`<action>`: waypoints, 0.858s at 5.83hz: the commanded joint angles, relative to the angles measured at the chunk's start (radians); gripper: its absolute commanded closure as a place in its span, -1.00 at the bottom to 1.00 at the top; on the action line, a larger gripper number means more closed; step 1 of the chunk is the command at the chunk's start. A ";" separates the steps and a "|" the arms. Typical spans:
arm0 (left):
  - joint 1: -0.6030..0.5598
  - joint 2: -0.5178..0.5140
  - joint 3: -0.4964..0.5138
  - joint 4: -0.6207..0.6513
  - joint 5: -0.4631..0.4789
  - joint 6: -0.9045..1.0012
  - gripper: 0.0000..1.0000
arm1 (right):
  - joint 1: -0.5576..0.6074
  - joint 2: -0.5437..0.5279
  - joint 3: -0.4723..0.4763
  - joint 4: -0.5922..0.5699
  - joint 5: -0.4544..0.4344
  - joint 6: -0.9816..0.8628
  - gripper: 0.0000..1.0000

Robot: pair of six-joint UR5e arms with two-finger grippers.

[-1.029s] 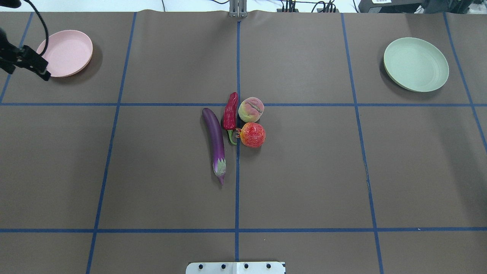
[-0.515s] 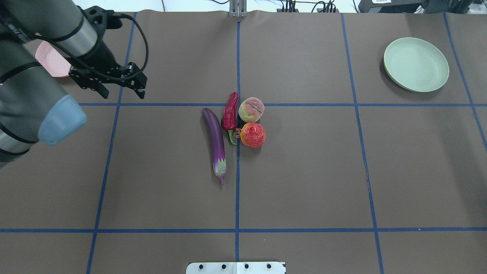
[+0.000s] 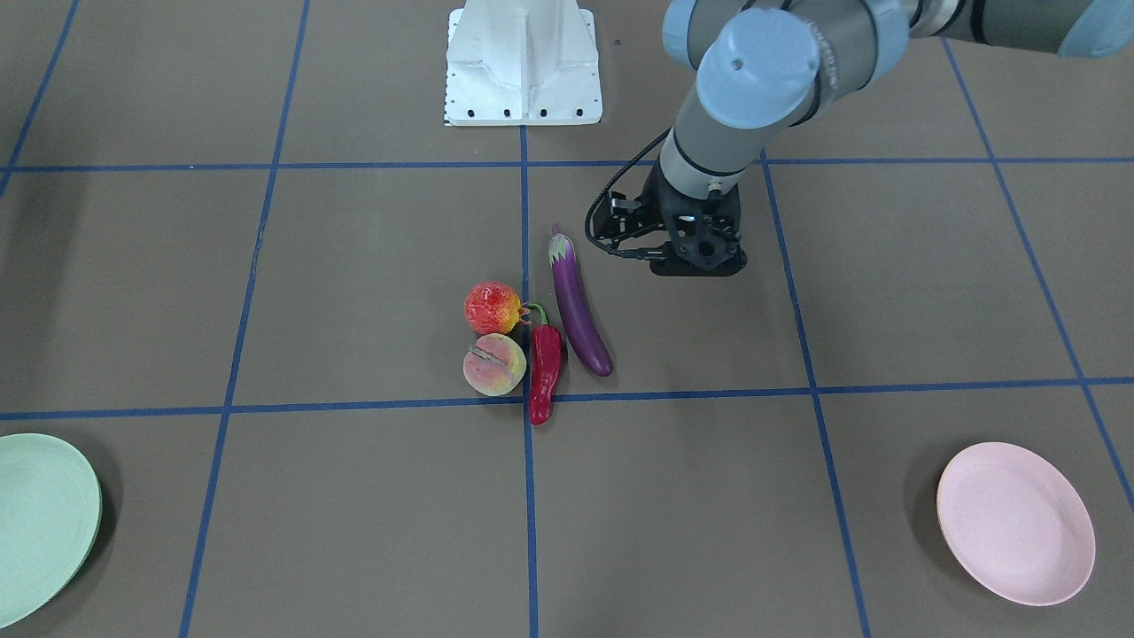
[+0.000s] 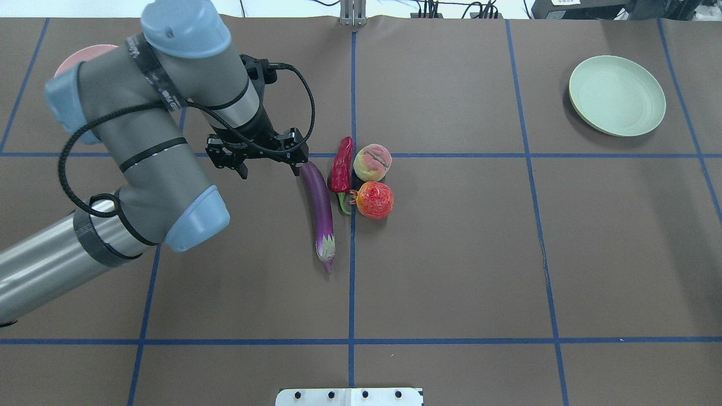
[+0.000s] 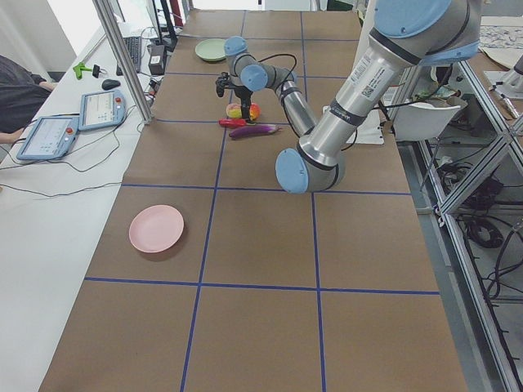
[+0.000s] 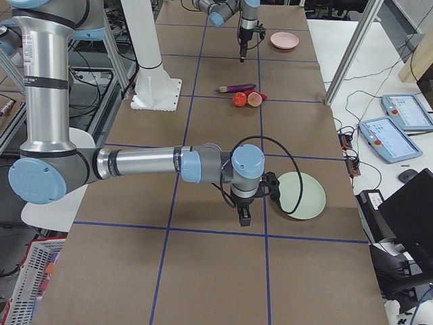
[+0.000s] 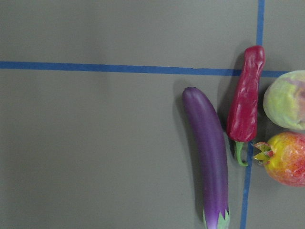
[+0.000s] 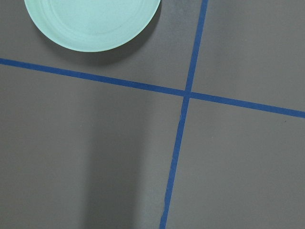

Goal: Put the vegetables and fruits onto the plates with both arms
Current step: 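Reach the left gripper down to the purple eggplant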

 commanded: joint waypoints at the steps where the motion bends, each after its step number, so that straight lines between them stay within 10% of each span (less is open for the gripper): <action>1: 0.092 -0.014 0.096 -0.117 0.112 -0.078 -1.00 | 0.000 -0.007 0.014 0.030 0.030 0.010 -1.00; 5: 0.167 -0.112 0.288 -0.155 0.174 -0.129 -0.99 | -0.141 0.166 0.075 0.071 0.087 0.454 -1.00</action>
